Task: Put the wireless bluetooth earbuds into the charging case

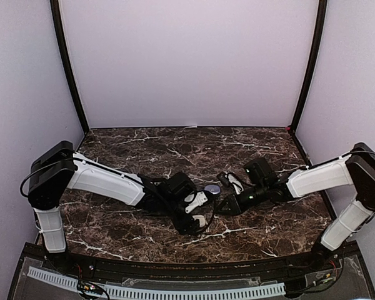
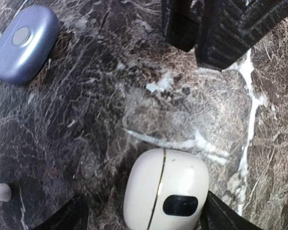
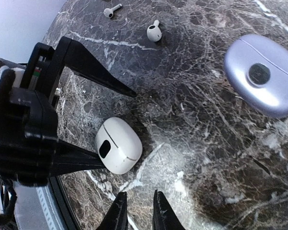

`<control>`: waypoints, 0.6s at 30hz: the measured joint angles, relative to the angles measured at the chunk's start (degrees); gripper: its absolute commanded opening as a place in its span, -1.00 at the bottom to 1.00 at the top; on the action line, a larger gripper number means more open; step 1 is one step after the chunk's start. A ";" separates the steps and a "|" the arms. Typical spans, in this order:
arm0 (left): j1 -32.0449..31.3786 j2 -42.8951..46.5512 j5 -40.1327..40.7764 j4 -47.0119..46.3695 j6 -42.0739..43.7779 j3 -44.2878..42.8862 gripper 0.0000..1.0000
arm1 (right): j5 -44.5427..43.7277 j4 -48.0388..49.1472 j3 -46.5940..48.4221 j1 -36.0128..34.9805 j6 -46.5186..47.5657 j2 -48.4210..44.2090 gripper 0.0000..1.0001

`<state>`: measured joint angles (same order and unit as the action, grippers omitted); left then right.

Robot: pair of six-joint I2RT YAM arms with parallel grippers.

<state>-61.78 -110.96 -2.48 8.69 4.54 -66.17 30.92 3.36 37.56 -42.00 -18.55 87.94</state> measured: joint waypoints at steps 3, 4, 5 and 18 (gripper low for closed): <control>0.87 2.23 0.52 -1.14 -1.20 3.21 0.79 | 2.97 1.92 1.44 0.00 -0.70 3.54 -0.56; 1.29 3.10 0.66 -1.40 -1.62 4.37 0.79 | 3.63 2.54 2.19 -0.20 -0.83 4.92 -0.54; 1.73 4.13 0.87 -1.55 -2.16 5.68 0.79 | 4.04 3.08 2.71 -0.33 -1.05 5.92 -0.52; 4.79 12.50 -0.02 -3.85 -12.04 15.80 0.71 | 3.93 4.63 8.83 -4.20 -2.38 14.10 -0.20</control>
<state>-56.99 -98.45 -2.50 4.84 -7.51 -50.37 34.85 7.99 46.39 -46.19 -20.93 102.04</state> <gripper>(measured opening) 0.871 0.387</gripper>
